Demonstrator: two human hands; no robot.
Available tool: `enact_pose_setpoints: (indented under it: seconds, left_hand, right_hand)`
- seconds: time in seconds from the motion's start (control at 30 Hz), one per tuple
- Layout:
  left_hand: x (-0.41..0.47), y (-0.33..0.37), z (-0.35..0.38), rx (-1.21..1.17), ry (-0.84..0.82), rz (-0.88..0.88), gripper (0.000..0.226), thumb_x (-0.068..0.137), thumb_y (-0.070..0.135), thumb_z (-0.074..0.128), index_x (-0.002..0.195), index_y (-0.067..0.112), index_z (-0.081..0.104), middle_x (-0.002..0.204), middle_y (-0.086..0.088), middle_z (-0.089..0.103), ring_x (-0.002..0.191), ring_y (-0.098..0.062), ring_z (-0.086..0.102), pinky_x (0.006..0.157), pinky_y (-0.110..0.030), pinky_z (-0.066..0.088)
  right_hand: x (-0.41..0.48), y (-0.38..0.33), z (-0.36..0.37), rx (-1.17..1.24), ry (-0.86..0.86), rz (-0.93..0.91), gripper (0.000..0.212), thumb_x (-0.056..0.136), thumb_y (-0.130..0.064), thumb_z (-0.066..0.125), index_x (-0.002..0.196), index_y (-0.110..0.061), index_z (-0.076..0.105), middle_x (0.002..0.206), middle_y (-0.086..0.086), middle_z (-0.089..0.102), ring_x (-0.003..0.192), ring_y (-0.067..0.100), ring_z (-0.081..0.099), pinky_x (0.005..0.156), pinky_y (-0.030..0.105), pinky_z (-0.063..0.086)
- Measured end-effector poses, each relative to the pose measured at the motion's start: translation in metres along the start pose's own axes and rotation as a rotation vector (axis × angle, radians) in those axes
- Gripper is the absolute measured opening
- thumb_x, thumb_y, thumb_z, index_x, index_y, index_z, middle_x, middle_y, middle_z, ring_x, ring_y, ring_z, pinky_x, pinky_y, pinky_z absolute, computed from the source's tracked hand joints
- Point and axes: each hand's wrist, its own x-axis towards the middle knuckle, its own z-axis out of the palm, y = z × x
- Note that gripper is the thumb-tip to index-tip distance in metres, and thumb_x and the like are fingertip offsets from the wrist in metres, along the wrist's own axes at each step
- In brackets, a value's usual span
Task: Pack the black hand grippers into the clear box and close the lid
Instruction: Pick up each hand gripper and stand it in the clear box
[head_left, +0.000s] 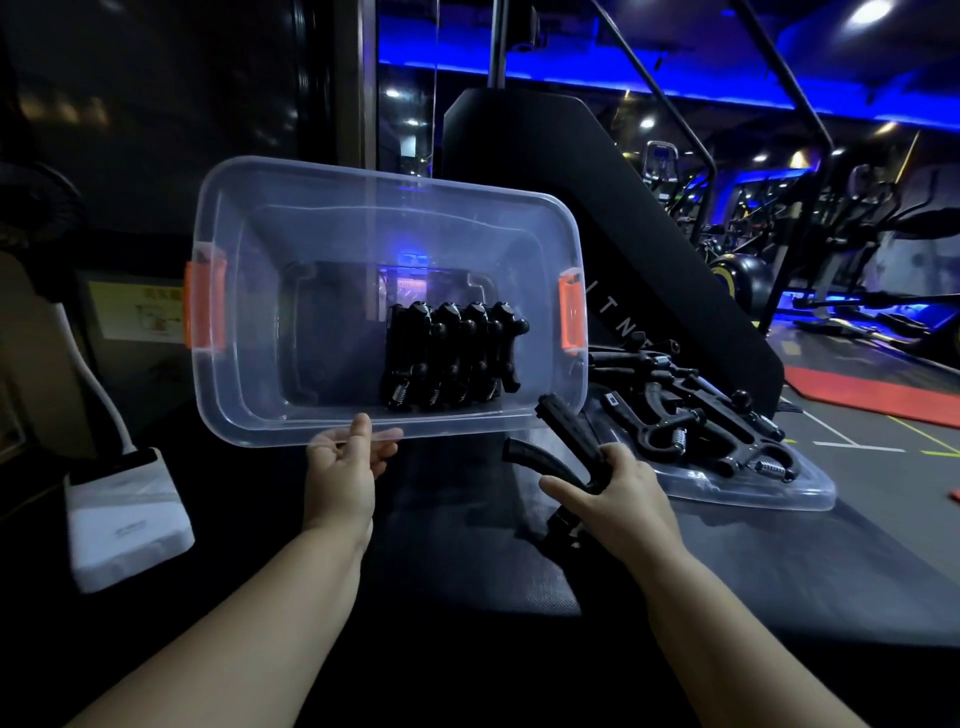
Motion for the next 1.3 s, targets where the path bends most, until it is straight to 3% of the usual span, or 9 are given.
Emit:
enact_pose_setpoints:
  seconds: [0.2,0.3,0.47,0.63,0.8,0.87,0.93,1.1,1.3]
  left_hand:
    - [-0.001,0.001,0.001,-0.006,0.000,-0.005,0.025,0.099,0.030,0.046,0.107,0.007,0.048,0.074,0.004,0.074,0.072,-0.010,0.063,0.065,-0.024,0.044]
    - [0.000,0.000,0.000,-0.004,0.000,-0.009,0.032,0.099,0.031,0.046,0.112,0.002,0.049,0.075,0.004,0.074,0.072,-0.010,0.063,0.066,-0.024,0.044]
    - [0.000,0.000,0.000,0.003,0.002,-0.012,0.035,0.098,0.032,0.046,0.114,0.000,0.048,0.074,0.004,0.074,0.072,-0.009,0.063,0.066,-0.024,0.045]
    - [-0.002,0.001,0.000,0.008,0.013,-0.013,0.037,0.098,0.031,0.046,0.116,-0.002,0.047,0.073,0.004,0.074,0.071,-0.009,0.063,0.066,-0.024,0.044]
    - [-0.002,0.001,0.000,0.005,0.012,-0.020,0.039,0.098,0.031,0.046,0.118,-0.003,0.046,0.073,0.004,0.074,0.071,-0.009,0.063,0.066,-0.024,0.044]
    - [-0.002,0.002,0.000,0.003,0.010,-0.019,0.037,0.099,0.031,0.046,0.116,-0.001,0.047,0.073,0.004,0.074,0.072,-0.010,0.063,0.067,-0.025,0.044]
    - [-0.003,0.002,0.000,0.001,0.012,-0.017,0.034,0.099,0.030,0.046,0.114,0.000,0.048,0.072,0.004,0.074,0.073,-0.010,0.064,0.069,-0.026,0.045]
    - [-0.003,0.003,0.001,0.001,0.008,-0.006,0.027,0.099,0.031,0.046,0.106,0.004,0.048,0.071,0.005,0.074,0.070,-0.009,0.064,0.067,-0.026,0.045]
    - [-0.002,0.003,0.001,-0.009,0.010,-0.010,0.023,0.099,0.030,0.046,0.104,0.008,0.046,0.070,0.005,0.073,0.070,-0.009,0.063,0.066,-0.025,0.044]
  right_hand:
    - [-0.001,-0.005,-0.012,-0.081,-0.147,-0.030,0.060,0.066,-0.061,0.073,0.112,-0.033,0.045,0.106,-0.001,0.044,0.090,0.014,0.057,0.075,0.028,0.049]
    - [0.002,-0.008,-0.019,-0.099,-0.181,-0.066,0.063,0.060,-0.061,0.074,0.111,-0.033,0.050,0.104,-0.003,0.053,0.087,0.015,0.062,0.080,0.035,0.053]
    - [0.003,-0.013,-0.026,0.112,-0.172,-0.072,0.042,0.065,-0.035,0.084,0.099,-0.032,0.060,0.080,-0.006,0.070,0.064,0.007,0.068,0.069,0.030,0.057]
    - [0.002,-0.016,-0.026,0.271,-0.201,-0.084,0.056,0.061,-0.017,0.086,0.109,-0.030,0.061,0.094,0.003,0.070,0.074,0.015,0.071,0.071,0.035,0.060]
    - [-0.007,-0.023,-0.028,0.393,-0.073,-0.117,0.069,0.061,-0.014,0.087,0.116,-0.033,0.050,0.095,0.001,0.066,0.074,0.015,0.069,0.064,0.022,0.056]
    - [-0.010,-0.027,-0.030,0.461,0.002,-0.122,0.065,0.063,-0.012,0.087,0.114,-0.029,0.051,0.087,-0.003,0.066,0.071,0.016,0.070,0.068,0.029,0.058]
    - [-0.011,-0.030,-0.032,0.481,0.071,-0.143,0.062,0.063,-0.016,0.087,0.111,-0.032,0.052,0.092,-0.008,0.064,0.075,0.018,0.069,0.074,0.034,0.058]
    - [-0.012,-0.032,-0.037,0.564,0.154,-0.196,0.053,0.067,-0.006,0.083,0.103,-0.032,0.054,0.083,-0.004,0.069,0.063,0.004,0.065,0.054,0.013,0.050]
    - [-0.011,-0.035,-0.029,0.594,0.140,-0.184,0.057,0.071,-0.005,0.075,0.106,-0.043,0.051,0.083,0.005,0.071,0.062,0.019,0.064,0.053,0.032,0.054]
